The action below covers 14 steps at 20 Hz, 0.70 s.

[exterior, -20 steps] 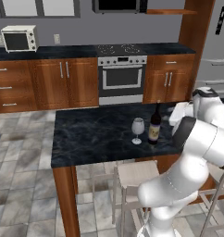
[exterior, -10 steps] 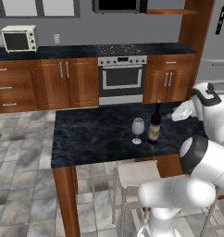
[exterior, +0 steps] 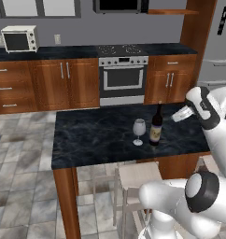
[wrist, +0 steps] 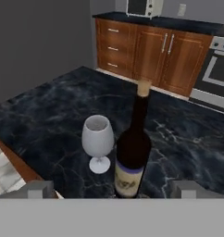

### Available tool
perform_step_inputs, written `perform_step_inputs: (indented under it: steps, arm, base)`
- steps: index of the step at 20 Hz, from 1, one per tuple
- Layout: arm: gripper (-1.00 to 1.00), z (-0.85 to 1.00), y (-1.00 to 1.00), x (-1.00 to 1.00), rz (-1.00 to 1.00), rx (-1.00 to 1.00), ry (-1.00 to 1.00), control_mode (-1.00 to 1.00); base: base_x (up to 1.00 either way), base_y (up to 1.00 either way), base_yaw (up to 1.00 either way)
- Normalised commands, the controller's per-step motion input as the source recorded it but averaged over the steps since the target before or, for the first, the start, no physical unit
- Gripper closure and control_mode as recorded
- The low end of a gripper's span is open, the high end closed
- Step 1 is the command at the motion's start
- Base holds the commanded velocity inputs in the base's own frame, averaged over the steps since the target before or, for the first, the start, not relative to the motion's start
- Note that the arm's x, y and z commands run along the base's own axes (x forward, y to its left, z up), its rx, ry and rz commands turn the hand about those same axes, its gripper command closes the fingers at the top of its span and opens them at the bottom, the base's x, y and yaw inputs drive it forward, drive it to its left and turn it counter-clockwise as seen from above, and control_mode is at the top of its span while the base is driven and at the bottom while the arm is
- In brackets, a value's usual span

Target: There is a wine glass and glass cup on the dining counter. Place the wine bottle next to the wine glass and the juice bottle next to the glass cup.

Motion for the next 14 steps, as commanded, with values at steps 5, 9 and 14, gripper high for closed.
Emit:
perform_step_inputs:
  steps: [5, 9, 14]
  arm:
    - [-1.00, 0.00, 0.27, -0.47, -0.17, -0.09, 0.01, -1.00]
    - [-1.00, 0.00, 0.27, -0.50, -0.20, -0.03, 0.00, -1.00]
    - [-1.00, 0.02, 0.21, -0.43, -0.18, 0.00, 0.06, -1.00]
  base:
    - [0.00, 0.00, 0.00]
    - [0.00, 0.00, 0.00]
    - [0.00, 0.00, 0.00]
